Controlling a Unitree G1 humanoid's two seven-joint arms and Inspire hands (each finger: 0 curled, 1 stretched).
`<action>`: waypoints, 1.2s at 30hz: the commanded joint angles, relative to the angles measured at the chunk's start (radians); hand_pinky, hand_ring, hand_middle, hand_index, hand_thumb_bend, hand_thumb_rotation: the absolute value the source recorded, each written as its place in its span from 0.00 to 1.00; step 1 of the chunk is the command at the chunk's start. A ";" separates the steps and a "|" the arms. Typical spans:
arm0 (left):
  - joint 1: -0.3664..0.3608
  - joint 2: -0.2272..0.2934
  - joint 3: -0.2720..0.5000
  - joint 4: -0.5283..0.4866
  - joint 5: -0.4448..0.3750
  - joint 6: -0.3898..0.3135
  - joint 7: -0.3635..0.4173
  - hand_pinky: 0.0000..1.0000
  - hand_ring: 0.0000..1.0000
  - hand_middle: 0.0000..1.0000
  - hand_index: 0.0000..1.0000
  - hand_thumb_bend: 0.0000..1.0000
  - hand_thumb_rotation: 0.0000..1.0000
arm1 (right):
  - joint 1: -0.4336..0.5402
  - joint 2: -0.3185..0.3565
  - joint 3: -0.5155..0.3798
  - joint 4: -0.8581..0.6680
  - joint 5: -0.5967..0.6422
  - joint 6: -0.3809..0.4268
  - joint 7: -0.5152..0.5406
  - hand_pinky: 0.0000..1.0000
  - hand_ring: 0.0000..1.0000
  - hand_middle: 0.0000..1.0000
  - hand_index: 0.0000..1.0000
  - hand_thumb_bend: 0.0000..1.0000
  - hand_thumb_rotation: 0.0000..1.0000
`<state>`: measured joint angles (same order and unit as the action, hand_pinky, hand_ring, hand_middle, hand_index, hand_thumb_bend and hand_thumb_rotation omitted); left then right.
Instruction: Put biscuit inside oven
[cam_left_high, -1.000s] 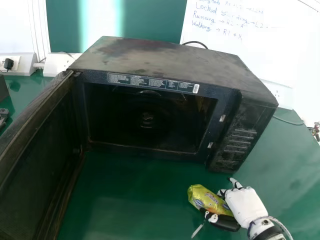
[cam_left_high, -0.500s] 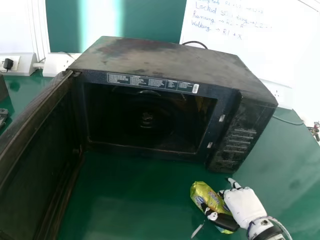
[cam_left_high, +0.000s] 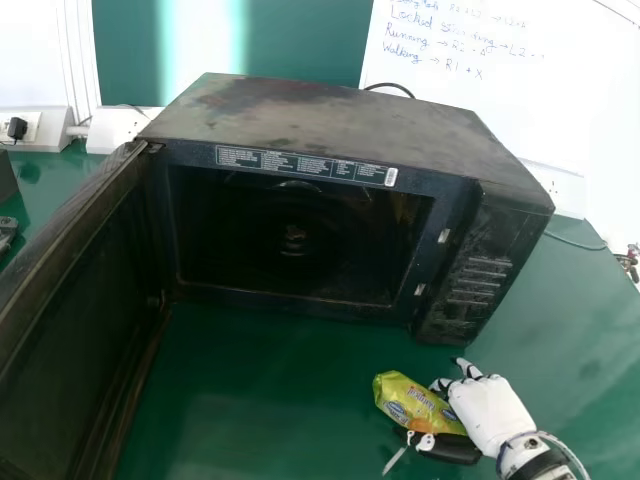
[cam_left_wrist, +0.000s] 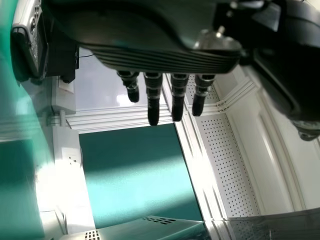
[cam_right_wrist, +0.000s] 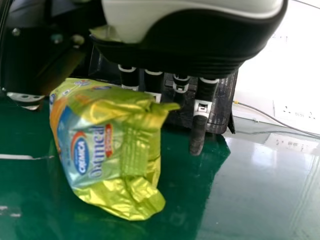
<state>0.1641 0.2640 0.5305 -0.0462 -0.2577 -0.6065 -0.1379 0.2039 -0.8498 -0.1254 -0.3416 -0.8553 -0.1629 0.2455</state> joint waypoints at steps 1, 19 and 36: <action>0.010 -0.008 0.000 -0.019 0.001 0.006 0.010 0.75 0.88 0.96 0.97 0.88 0.96 | 0.019 -0.012 0.001 0.003 0.007 -0.009 0.026 0.51 0.62 0.69 0.71 0.92 0.21; 0.028 -0.023 0.000 -0.056 0.007 0.019 0.018 0.75 0.88 0.96 0.97 0.89 0.96 | 0.011 -0.023 -0.002 -0.015 0.038 0.000 0.101 0.56 0.65 0.71 0.70 0.97 0.27; 0.050 -0.029 0.000 -0.092 0.009 0.025 0.021 0.76 0.89 0.96 0.97 0.89 0.96 | 0.010 -0.024 0.025 -0.011 -0.038 0.014 0.103 0.63 0.69 0.73 0.70 0.97 0.25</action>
<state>0.2027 0.2402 0.5305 -0.1230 -0.2547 -0.5844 -0.1208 0.1844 -0.8687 -0.1216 -0.3699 -0.8765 -0.1482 0.3311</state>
